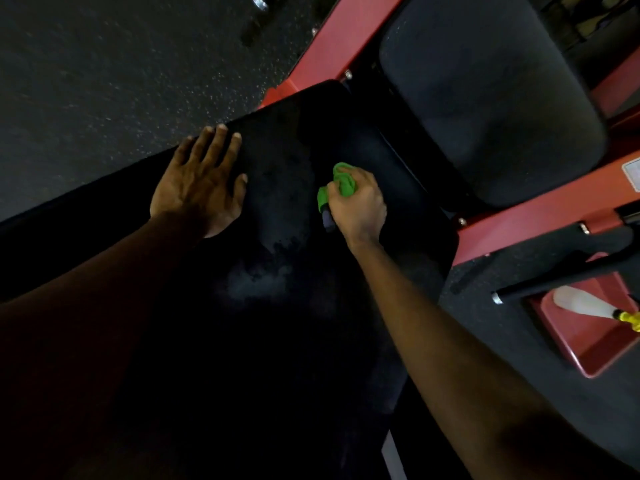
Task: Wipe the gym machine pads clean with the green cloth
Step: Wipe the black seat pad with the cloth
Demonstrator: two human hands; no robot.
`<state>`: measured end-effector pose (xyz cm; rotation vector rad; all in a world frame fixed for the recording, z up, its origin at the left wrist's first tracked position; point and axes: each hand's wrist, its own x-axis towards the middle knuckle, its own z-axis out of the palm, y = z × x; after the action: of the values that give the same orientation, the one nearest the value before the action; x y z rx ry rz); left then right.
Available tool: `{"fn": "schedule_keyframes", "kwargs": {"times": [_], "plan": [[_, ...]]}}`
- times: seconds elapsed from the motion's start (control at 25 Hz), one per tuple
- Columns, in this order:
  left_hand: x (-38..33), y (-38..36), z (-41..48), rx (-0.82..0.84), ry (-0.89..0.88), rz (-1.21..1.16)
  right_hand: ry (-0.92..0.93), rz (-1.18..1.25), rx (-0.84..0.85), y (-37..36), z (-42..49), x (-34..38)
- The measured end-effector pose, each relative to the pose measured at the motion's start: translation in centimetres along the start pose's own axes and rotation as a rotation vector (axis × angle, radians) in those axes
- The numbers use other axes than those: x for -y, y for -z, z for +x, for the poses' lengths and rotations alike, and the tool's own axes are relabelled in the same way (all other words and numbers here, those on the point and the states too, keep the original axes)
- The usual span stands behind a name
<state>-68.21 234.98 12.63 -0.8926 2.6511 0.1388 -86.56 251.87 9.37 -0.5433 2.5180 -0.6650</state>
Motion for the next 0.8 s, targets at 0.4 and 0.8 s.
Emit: {"fn": "schedule_keyframes", "kwargs": {"times": [0.4,0.8], "plan": [[0.0,0.5,-0.1,0.027,0.011,-0.003,0.008,-0.016,0.0,4.3,-11.5,-7.4],[0.0,0.4,0.0,0.033,0.016,0.015,0.14,0.027,0.106,3.1,-13.3,-4.7]]}}
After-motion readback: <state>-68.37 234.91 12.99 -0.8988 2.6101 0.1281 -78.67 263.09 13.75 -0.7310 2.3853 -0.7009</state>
